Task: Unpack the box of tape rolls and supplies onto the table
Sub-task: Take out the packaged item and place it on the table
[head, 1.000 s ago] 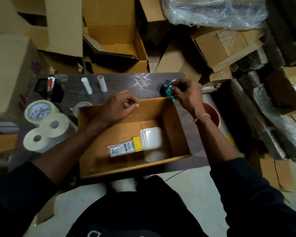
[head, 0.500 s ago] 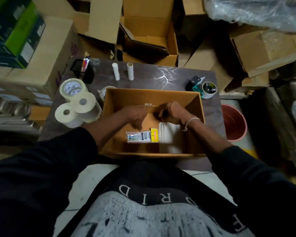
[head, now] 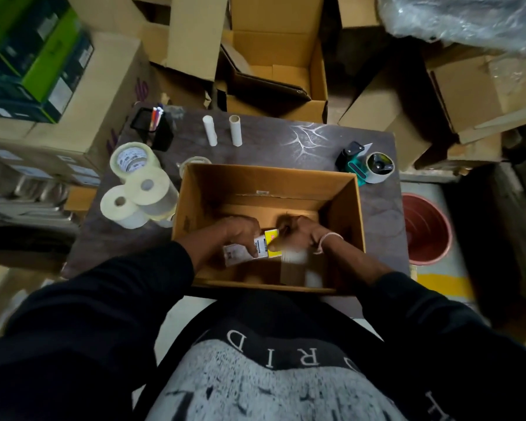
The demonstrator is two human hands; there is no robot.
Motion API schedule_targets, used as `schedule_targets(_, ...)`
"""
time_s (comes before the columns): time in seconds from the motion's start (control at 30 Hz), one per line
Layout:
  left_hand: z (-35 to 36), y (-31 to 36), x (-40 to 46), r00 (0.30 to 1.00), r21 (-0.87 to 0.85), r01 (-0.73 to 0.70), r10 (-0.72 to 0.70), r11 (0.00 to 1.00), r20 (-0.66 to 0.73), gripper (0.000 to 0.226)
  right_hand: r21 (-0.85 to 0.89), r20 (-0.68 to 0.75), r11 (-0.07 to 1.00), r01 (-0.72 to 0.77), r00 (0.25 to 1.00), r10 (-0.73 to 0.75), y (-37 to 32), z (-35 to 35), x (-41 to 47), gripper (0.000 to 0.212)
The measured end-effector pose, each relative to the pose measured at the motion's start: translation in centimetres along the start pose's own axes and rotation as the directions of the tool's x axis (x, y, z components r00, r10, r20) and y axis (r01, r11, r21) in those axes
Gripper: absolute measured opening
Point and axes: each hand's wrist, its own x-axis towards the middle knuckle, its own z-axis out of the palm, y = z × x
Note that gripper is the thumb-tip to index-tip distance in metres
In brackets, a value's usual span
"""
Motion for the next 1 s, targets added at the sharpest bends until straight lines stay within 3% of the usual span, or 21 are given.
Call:
schedule_targets(0.13, -0.8, -1.4, -0.9, 0.996, -0.257, -0.046, 0.064, 0.965, 0.061, 0.041, 0.069, -0.116, 0.978, 0.196, 0.975, -0.188, -2.7, 0.7, -1.5, 0.027)
schedule_targets(0.23, -0.9, -2.6, -1.7, 0.994, -0.397, -0.041, 0.077, 0.917, 0.075, 0.031, 0.198, -0.179, 0.947, 0.252, 0.959, -0.218, -3.7, 0.9, -1.5, 0.024)
schedule_targets(0.4, -1.7, -3.9, -2.6, 0.994, -0.347, -0.089, 0.106, 0.934, 0.032, 0.037, 0.235, -0.244, 0.954, 0.185, 0.962, -0.126, -5.3, 0.7, -2.2, 0.004)
schedule_targets(0.5, -2.1, -4.1, -2.5, 0.993, -0.322, -0.114, 0.121, 0.94, 0.003, 0.047, 0.316, -0.221, 0.936, 0.155, 0.972, -0.086, -4.8, 0.2, -2.2, 0.018)
schedule_targets(0.6, -2.7, -4.1, -3.5, 0.989, -0.33, -0.149, 0.145, 0.932, -0.038, 0.05, 0.565, -0.178, 0.814, 0.133, 0.983, -0.037, -3.8, -0.2, -2.0, 0.023)
schedule_targets(0.7, -3.1, -4.4, -4.4, 0.975, -0.467, -0.223, 0.194, 0.855, -0.112, 0.044, 0.825, -0.121, 0.559, 0.087, 0.992, 0.024, -3.3, -0.5, -2.4, 0.022)
schedule_targets(0.8, -3.4, -4.5, -5.4, 0.95, -0.582, -0.31, 0.262, 0.752, -0.167, 0.045, 0.927, -0.1, 0.361, 0.1, 0.995, -0.018, -3.4, -1.2, -3.3, 0.018)
schedule_targets(0.9, -3.6, -4.4, -6.2, 0.927, -0.648, -0.374, 0.29, 0.664, -0.237, 0.044, 0.953, -0.128, 0.268, 0.144, 0.989, -0.074, -3.9, -1.9, -3.9, 0.022)
schedule_targets(1.0, -3.4, -4.5, -6.8, 0.919, -0.73, -0.395, 0.248, 0.558, -0.308, 0.042, 0.957, -0.12, 0.248, 0.149, 0.984, -0.131, -4.4, -2.8, -4.0, 0.043)
